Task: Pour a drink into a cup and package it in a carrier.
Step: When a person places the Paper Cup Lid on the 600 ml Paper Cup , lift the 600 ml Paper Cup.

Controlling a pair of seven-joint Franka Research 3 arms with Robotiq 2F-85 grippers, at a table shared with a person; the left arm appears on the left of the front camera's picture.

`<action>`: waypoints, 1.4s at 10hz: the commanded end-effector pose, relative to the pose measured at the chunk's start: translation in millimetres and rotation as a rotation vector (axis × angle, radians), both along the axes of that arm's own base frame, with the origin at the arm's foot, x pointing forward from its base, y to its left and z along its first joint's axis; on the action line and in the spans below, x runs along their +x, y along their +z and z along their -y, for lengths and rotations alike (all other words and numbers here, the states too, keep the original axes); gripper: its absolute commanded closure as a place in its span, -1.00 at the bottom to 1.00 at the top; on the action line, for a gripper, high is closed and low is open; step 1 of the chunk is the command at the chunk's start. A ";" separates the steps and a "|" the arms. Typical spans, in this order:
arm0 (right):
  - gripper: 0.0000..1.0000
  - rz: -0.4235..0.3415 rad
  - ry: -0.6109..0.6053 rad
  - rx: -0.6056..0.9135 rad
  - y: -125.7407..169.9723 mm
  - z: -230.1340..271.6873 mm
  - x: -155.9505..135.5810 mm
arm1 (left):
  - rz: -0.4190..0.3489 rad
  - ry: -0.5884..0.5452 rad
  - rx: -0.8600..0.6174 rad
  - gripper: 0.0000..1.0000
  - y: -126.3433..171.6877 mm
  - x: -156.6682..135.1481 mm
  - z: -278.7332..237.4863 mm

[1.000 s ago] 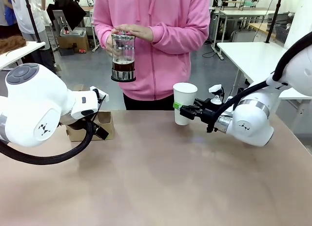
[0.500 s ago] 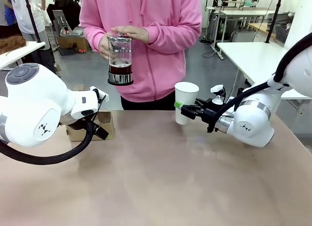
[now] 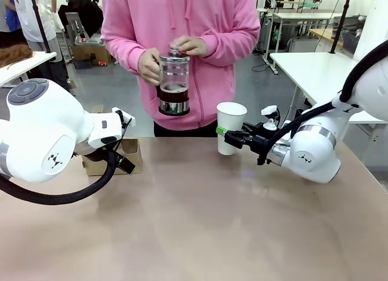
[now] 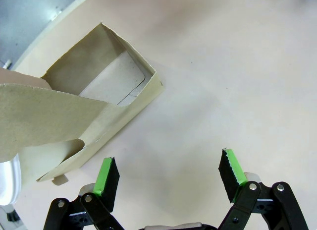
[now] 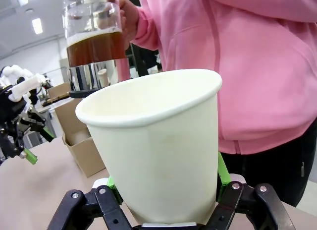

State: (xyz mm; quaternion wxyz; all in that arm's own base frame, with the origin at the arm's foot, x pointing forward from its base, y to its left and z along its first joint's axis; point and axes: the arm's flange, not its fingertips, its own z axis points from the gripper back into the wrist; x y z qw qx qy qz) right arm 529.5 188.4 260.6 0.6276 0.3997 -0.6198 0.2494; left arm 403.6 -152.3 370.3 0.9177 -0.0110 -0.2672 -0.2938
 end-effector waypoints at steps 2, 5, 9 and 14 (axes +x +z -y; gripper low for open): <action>-0.60 -0.004 0.002 -0.017 1.6 -1.2 -0.1 | 0.000 0.000 -0.002 -1.00 0.3 -0.1 -0.4; -0.60 -0.004 0.002 -0.017 1.6 -1.2 -0.1 | 0.000 0.000 -0.002 -1.00 0.3 -0.1 -0.4; -0.60 -0.004 0.002 -0.017 1.6 -1.2 -0.1 | 0.000 0.000 -0.002 -1.00 0.3 -0.1 -0.4; -0.60 -0.004 0.002 -0.017 1.6 -1.2 -0.1 | 0.000 0.000 -0.002 -1.00 0.3 -0.1 -0.4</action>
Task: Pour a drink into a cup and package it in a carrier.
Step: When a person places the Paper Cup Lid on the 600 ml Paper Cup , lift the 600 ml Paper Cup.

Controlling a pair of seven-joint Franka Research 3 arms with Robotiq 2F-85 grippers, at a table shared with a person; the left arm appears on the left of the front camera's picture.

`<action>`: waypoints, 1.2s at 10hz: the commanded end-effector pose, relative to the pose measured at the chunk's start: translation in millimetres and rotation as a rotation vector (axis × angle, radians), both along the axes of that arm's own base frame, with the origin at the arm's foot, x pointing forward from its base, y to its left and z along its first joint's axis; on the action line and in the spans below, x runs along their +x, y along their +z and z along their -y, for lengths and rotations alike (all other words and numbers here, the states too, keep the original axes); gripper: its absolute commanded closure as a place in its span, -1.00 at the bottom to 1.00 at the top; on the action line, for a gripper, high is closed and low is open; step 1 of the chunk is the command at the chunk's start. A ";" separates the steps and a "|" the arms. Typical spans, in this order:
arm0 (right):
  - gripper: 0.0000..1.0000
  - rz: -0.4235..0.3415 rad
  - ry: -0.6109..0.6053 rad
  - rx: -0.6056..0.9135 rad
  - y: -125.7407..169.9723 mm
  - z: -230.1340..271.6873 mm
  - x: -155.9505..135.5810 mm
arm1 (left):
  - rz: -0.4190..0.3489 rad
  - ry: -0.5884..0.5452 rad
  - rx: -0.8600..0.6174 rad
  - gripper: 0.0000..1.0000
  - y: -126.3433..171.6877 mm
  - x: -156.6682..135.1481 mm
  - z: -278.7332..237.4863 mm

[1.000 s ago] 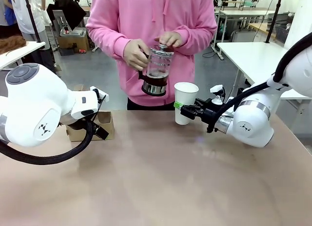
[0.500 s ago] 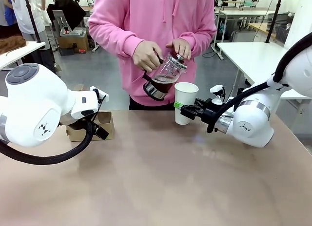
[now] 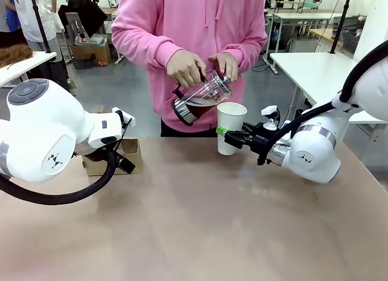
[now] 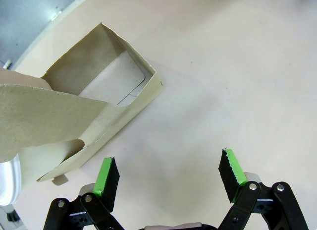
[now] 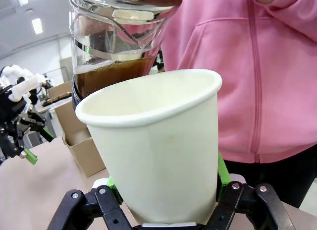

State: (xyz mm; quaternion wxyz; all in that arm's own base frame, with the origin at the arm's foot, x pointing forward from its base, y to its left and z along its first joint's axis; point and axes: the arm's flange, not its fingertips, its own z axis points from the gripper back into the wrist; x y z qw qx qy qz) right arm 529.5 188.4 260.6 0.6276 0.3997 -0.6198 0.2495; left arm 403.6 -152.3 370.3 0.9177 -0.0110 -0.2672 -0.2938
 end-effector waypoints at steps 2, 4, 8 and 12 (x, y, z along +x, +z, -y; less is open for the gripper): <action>-0.60 -0.004 0.002 -0.017 1.6 -1.1 -0.1 | 0.000 0.000 -0.002 -1.00 0.3 -0.1 -0.4; -0.60 -0.004 0.002 -0.017 1.6 -1.1 -0.1 | 0.000 0.000 -0.002 -1.00 0.3 -0.1 -0.4; -0.60 -0.004 0.002 -0.017 1.6 -1.1 -0.1 | 0.000 0.000 -0.002 -1.00 0.3 -0.1 -0.4; -0.60 -0.004 0.002 -0.017 1.6 -1.1 -0.1 | 0.000 0.000 -0.002 -1.00 0.3 -0.1 -0.4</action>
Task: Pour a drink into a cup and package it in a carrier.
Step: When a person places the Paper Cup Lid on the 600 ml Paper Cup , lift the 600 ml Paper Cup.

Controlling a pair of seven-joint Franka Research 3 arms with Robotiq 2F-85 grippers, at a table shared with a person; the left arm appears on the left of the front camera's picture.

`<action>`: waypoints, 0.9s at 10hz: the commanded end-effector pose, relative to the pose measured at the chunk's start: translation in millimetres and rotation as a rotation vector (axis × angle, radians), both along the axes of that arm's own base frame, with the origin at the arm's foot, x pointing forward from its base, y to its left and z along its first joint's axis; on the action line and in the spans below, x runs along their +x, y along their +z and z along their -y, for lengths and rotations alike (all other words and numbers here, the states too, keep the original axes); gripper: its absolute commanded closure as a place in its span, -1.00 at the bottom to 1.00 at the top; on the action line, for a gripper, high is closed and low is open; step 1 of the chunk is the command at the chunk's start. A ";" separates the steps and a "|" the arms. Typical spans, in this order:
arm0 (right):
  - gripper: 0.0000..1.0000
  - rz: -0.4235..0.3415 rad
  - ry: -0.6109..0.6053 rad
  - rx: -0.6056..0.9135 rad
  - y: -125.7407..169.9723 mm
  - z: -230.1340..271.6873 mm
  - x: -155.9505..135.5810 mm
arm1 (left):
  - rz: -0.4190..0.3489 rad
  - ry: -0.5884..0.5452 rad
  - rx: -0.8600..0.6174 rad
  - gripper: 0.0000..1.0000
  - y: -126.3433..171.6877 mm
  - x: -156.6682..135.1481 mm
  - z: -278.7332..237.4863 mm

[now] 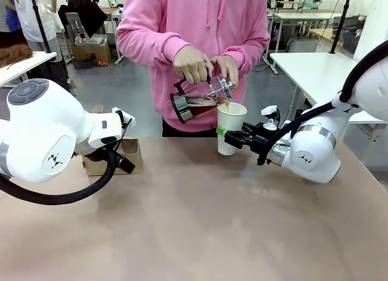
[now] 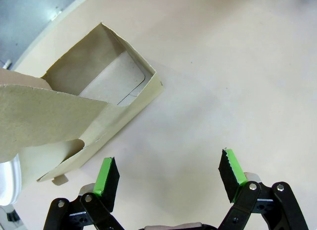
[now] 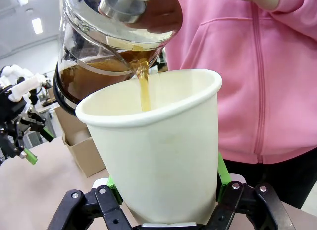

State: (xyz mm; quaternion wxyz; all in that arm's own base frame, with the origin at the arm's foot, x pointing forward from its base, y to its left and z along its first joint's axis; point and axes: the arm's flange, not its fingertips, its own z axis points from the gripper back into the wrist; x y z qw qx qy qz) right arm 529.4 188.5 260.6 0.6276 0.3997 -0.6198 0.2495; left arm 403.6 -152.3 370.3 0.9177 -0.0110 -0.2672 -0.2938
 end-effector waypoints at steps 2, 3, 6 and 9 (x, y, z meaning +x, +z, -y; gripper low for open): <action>-0.60 -0.004 0.002 -0.017 1.6 -1.1 -0.1 | 0.000 0.000 -0.002 -1.00 0.3 -0.1 -0.4; -0.60 -0.004 0.002 -0.017 1.6 -1.1 -0.1 | 0.000 0.000 -0.002 -1.00 0.3 -0.1 -0.4; -0.60 -0.004 0.002 -0.017 1.6 -1.1 -0.1 | 0.000 0.000 -0.002 -1.00 0.3 -0.1 -0.4; -0.60 -0.004 0.002 -0.017 1.6 -1.1 -0.1 | 0.000 0.000 -0.002 -1.00 0.3 -0.1 -0.4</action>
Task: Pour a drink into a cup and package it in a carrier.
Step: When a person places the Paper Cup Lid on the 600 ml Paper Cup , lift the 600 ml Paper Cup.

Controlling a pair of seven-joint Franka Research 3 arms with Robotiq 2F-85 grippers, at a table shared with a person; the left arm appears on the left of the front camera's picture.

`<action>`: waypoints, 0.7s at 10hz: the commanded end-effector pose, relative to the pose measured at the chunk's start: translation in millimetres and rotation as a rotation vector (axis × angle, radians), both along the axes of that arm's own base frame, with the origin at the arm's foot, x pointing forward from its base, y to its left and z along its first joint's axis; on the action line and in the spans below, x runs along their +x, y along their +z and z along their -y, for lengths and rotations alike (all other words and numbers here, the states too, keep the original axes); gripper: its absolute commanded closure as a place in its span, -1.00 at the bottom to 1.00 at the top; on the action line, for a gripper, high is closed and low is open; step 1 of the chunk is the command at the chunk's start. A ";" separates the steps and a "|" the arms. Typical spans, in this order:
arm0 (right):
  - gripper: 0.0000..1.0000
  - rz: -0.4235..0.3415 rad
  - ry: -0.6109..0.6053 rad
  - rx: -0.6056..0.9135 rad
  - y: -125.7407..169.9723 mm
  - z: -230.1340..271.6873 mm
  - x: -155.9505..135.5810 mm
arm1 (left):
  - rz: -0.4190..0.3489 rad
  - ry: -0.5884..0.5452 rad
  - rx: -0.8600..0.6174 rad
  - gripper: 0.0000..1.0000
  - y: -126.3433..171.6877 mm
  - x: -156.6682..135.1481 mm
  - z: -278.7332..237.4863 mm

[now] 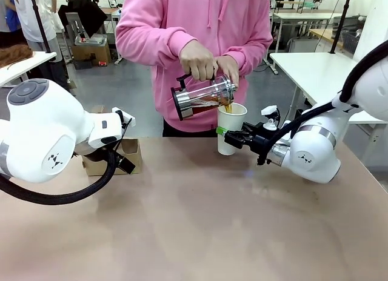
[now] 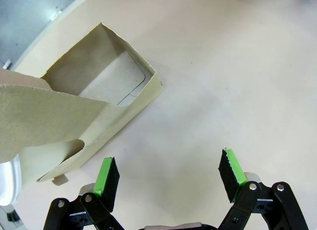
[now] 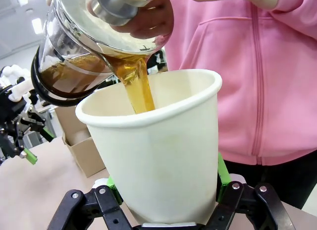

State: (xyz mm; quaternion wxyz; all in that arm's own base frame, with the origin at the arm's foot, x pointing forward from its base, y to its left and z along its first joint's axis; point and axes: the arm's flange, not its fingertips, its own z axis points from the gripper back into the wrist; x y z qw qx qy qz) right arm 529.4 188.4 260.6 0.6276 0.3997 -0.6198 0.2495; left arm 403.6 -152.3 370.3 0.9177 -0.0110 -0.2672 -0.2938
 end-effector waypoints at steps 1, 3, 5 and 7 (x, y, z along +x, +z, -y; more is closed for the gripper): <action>-0.60 -0.004 0.002 -0.017 1.7 -1.1 -0.1 | 0.000 0.000 -0.002 -1.00 0.3 -0.1 -0.4; -0.60 -0.004 0.002 -0.017 1.7 -1.1 -0.1 | 0.000 0.000 -0.002 -1.00 0.3 -0.1 -0.4; -0.60 -0.004 0.002 -0.017 1.7 -1.1 -0.1 | 0.000 0.000 -0.002 -1.00 0.3 -0.1 -0.4; -0.60 -0.004 0.002 -0.017 1.7 -1.1 -0.1 | 0.000 0.000 -0.002 -1.00 0.3 -0.1 -0.4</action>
